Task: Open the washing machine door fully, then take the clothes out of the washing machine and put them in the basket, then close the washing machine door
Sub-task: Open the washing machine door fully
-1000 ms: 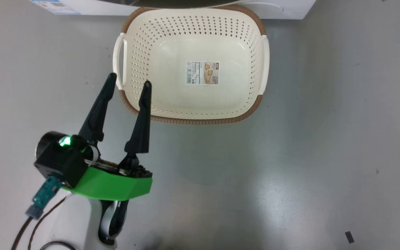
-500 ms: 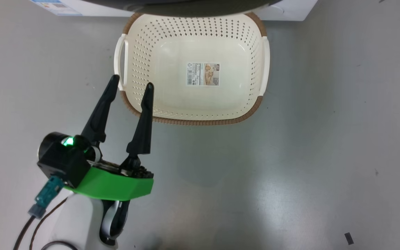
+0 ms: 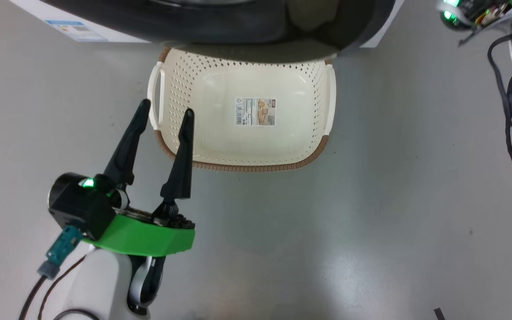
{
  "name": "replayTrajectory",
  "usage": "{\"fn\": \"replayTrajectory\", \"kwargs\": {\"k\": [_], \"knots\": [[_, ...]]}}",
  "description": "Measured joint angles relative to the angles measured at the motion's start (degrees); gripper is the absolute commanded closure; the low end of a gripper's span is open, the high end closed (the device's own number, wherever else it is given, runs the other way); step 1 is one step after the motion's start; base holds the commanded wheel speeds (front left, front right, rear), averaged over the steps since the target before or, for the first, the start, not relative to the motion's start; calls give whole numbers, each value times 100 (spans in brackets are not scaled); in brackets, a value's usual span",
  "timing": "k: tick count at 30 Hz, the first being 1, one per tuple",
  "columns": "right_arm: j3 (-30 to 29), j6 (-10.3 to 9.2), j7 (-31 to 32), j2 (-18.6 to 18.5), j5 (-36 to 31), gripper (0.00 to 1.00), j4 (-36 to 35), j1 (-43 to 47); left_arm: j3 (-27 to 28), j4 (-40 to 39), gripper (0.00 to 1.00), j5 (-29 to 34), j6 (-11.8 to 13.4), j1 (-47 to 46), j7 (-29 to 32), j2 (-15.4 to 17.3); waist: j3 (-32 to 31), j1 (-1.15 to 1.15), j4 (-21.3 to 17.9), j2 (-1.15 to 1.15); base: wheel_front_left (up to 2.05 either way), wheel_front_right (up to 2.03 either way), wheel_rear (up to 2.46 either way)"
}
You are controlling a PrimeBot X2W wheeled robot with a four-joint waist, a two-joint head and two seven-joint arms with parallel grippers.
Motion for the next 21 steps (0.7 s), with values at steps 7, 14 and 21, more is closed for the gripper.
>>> {"fn": "replayTrajectory", "kwargs": {"k": [7,14,21], "knots": [[170,1,175,102,-185,100,-118,328,35,49,0,22,0,35,0,0,-188,0,-28,0,0,0,0],[181,1,275,187,-185,100,-156,565,78,87,0,40,-1,143,0,0,-349,0,-95,0,0,0,0],[180,1,314,230,-240,100,-220,755,127,104,0,40,-1,160,0,1,-492,0,-136,0,0,0,0]]}}
